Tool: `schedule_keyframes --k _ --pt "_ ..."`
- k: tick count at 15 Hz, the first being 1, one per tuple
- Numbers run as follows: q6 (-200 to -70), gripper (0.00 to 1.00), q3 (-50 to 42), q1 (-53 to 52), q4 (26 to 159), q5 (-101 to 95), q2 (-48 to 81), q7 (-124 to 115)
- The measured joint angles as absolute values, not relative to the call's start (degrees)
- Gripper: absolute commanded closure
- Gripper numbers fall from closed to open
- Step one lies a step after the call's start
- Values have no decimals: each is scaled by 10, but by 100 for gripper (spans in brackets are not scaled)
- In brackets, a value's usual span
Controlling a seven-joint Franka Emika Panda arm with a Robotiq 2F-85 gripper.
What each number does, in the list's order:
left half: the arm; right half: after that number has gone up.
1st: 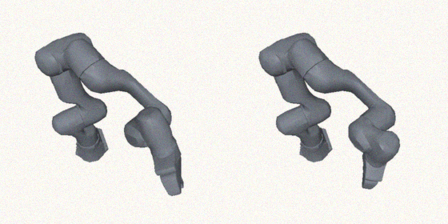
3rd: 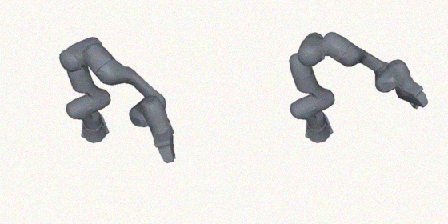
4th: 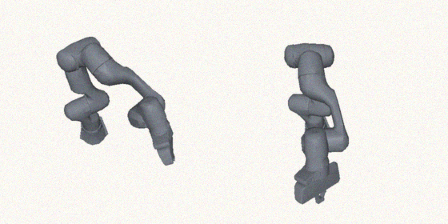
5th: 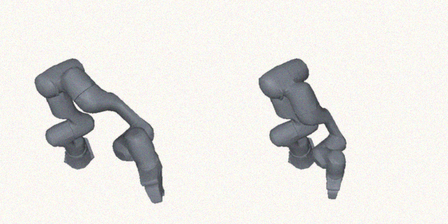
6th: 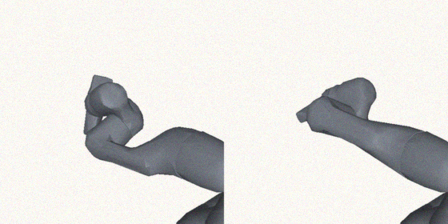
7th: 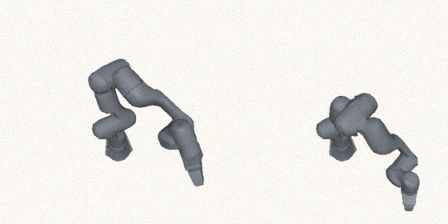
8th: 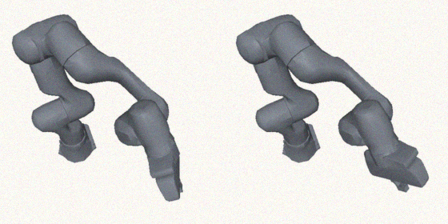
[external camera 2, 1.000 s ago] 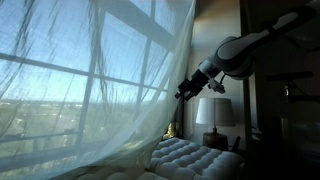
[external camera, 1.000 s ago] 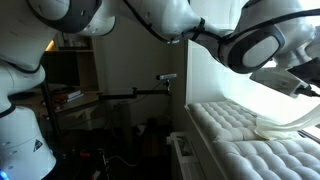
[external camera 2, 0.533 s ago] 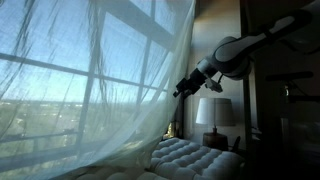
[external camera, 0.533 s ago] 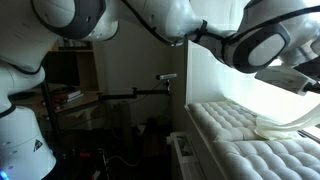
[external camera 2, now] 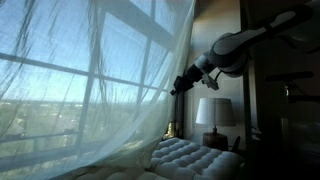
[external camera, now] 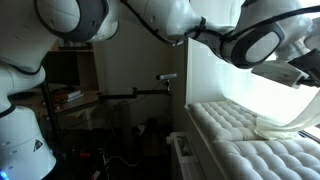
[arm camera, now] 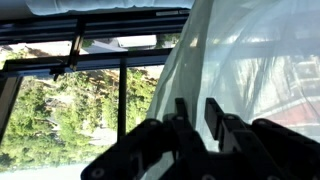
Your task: Open the curtain
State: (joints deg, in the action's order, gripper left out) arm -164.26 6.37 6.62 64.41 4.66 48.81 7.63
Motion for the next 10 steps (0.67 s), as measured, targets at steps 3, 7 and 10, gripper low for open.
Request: schedule_keyframes --k 3,7,10 --pt "-1642 100 72 67 641 47 488 77" --pt "-1641 96 93 75 641 47 488 100" --pt "-1641 97 144 97 668 46 478 182"
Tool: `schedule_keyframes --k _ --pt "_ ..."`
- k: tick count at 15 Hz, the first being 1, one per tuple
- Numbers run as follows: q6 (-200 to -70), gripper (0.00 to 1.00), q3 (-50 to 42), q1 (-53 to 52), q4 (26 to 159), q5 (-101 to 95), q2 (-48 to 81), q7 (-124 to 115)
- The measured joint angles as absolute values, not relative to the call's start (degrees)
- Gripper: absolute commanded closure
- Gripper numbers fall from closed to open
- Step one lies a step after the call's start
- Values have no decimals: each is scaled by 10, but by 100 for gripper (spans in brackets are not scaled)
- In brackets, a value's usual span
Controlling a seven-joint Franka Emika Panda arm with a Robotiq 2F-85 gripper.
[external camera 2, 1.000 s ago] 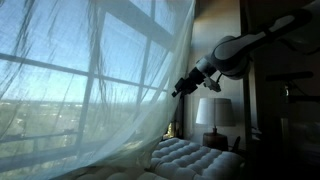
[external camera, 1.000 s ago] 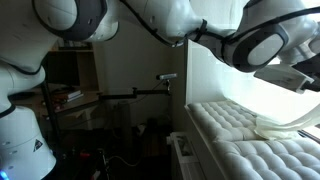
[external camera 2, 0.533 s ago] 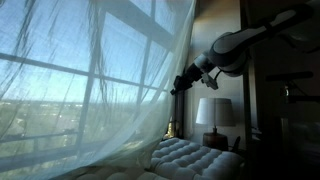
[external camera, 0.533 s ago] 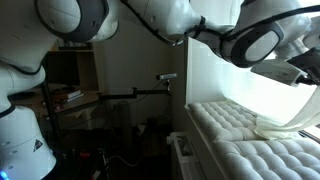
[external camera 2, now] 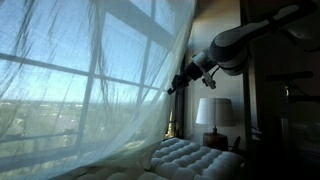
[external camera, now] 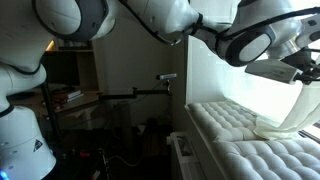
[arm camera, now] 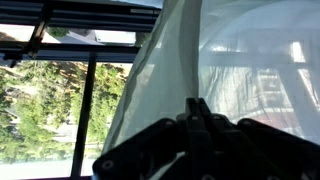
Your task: Open the curtain
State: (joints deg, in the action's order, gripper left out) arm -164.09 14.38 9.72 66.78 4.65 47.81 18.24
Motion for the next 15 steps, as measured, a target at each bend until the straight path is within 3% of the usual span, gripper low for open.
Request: schedule_keyframes --k 8,15 --pt "-1686 97 297 222 864 46 369 427" --pt "-1828 97 513 442 1072 68 285 542"
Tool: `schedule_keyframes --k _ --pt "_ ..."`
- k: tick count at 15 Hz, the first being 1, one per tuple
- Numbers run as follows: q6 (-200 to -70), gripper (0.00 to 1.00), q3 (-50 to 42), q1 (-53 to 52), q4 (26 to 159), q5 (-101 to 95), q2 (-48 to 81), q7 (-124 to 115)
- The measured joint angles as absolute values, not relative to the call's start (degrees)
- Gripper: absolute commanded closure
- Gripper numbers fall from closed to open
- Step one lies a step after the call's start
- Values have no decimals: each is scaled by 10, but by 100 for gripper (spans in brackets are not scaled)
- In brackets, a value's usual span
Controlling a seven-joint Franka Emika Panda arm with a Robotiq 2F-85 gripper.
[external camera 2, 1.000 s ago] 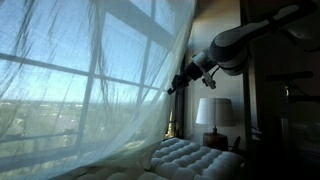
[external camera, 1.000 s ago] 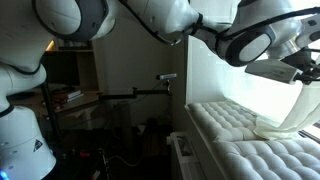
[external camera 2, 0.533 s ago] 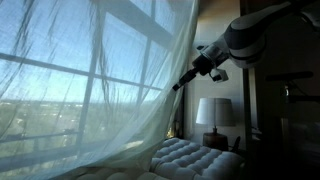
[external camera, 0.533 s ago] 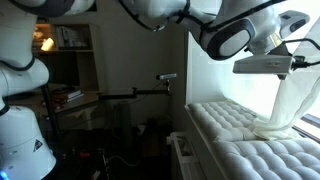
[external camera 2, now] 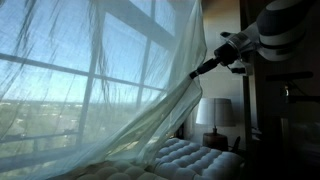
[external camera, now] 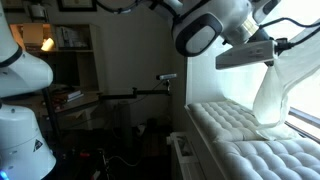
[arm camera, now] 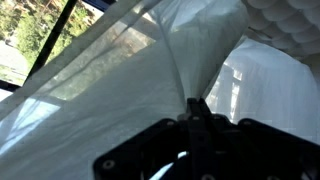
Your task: Open the curtain
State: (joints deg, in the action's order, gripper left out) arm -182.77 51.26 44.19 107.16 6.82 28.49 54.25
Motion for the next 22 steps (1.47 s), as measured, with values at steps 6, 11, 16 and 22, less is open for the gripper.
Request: schedule_keyframes --k 6,11,16,22 --pt "-1919 97 750 691 1233 34 257 575" --pt "-1964 97 891 884 1334 -128 261 500" --pt "-1980 97 937 980 1341 -248 277 377" --pt "-1980 99 940 990 1330 -261 280 341"
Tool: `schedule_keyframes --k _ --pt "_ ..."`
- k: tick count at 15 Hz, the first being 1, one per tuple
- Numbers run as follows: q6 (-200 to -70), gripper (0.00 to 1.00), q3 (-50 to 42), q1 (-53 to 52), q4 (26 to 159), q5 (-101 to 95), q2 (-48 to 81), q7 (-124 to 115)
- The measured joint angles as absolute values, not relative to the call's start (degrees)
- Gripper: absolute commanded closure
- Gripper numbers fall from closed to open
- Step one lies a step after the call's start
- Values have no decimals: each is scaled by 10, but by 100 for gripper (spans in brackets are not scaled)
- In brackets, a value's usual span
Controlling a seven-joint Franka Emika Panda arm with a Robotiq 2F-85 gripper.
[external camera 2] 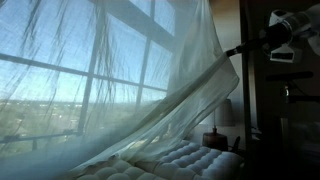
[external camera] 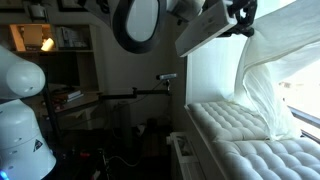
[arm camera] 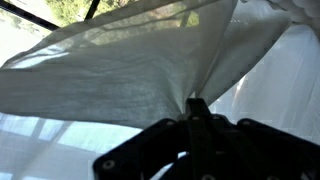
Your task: Open the curtain
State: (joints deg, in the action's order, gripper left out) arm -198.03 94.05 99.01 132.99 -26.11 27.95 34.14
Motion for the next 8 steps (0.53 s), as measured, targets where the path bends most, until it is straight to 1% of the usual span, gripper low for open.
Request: schedule_keyframes --k 6,8 --pt "-1980 99 939 990 1328 -282 280 328" --pt "-1981 99 961 1001 1309 -299 285 316"
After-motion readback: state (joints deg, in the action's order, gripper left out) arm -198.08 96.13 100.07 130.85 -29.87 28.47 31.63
